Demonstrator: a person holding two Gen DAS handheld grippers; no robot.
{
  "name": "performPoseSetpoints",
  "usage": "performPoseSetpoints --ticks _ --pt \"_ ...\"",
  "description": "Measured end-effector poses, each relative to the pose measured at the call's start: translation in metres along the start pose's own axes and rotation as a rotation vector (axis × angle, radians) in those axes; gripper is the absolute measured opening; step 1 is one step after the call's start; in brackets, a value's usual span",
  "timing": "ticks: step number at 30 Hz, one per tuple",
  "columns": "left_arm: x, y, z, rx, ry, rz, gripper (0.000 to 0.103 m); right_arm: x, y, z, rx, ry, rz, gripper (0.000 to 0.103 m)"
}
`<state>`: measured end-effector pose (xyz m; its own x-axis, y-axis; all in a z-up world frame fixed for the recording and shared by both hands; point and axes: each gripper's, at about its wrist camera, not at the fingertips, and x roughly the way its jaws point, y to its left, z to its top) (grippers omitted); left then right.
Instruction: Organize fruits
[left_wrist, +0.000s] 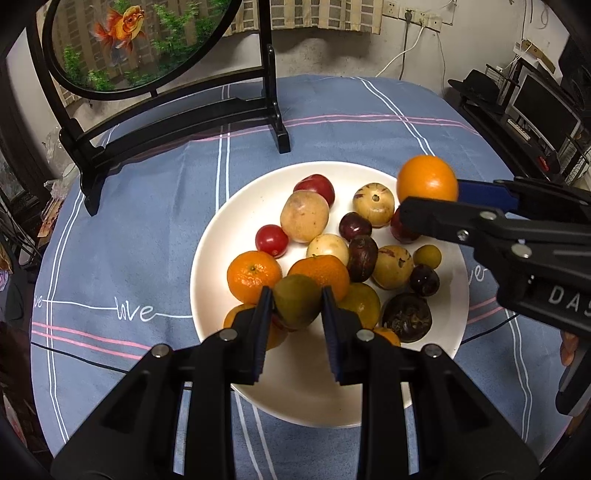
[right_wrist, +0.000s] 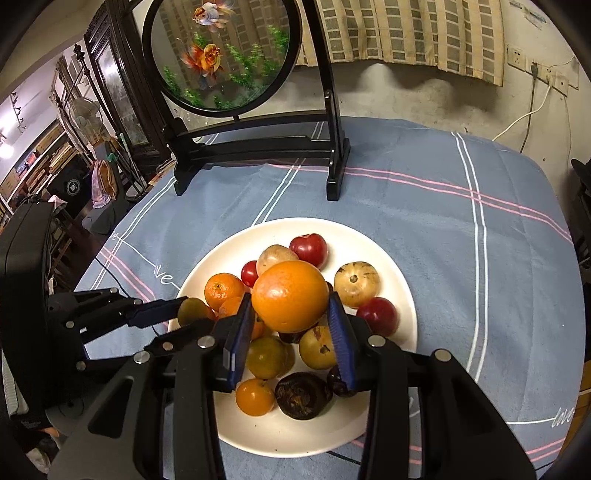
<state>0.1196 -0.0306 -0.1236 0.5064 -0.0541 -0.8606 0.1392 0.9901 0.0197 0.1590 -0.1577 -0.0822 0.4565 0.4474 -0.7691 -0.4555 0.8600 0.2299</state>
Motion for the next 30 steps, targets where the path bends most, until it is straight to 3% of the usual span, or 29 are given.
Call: performPoseSetpoints --ticks 11,13,14,25,30 --pt "0.015 -0.001 -0.001 -0.005 0.037 0.01 0.028 0.02 -0.005 0.0 0.026 0.045 -0.002 0.043" --pt "0.016 -0.003 -0.002 -0.002 0.034 0.027 0.045 0.024 -0.005 -0.001 0.03 0.062 0.001 0.06" --pt "0.016 -0.003 -0.002 -0.007 0.031 0.027 0.065 0.023 -0.005 -0.001 0.031 0.05 -0.009 0.072" --pt "-0.001 0.002 -0.002 -0.035 -0.004 0.032 0.064 -0.012 -0.024 -0.017 0.132 -0.013 0.008 0.072" --pt "-0.03 0.002 0.001 -0.052 -0.068 0.048 0.079 -0.043 -0.029 -0.038 0.193 -0.052 0.021 0.072"
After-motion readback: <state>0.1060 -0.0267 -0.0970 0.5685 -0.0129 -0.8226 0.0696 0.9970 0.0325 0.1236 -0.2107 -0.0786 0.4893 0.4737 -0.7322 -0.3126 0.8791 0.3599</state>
